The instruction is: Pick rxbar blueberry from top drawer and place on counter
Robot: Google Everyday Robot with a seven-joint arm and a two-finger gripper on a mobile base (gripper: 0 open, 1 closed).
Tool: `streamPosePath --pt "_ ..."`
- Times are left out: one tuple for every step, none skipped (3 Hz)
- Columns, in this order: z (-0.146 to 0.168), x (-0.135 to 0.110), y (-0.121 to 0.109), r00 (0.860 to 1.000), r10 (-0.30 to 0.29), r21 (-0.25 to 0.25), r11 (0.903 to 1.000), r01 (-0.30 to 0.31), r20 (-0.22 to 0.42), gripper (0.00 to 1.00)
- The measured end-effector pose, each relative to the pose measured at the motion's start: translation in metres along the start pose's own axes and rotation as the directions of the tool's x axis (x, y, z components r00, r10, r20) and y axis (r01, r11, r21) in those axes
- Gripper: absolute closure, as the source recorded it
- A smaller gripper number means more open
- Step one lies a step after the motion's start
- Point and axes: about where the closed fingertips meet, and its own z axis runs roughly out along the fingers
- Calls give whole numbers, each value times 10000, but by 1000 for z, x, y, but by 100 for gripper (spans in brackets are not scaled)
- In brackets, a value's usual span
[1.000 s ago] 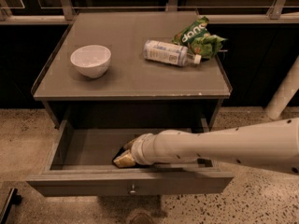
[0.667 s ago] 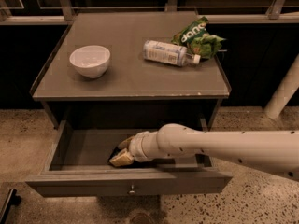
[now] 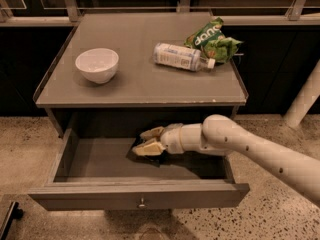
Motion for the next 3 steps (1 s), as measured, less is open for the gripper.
streamPosePath --pt "-37 -13 -14 9999 -46 -541 9985 38 -130 100" --pt "-40 -10 5 9995 -94 -1329 9911 53 -303 100" --pt "-39 -10 5 9995 -95 -1334 9910 53 -305 100"
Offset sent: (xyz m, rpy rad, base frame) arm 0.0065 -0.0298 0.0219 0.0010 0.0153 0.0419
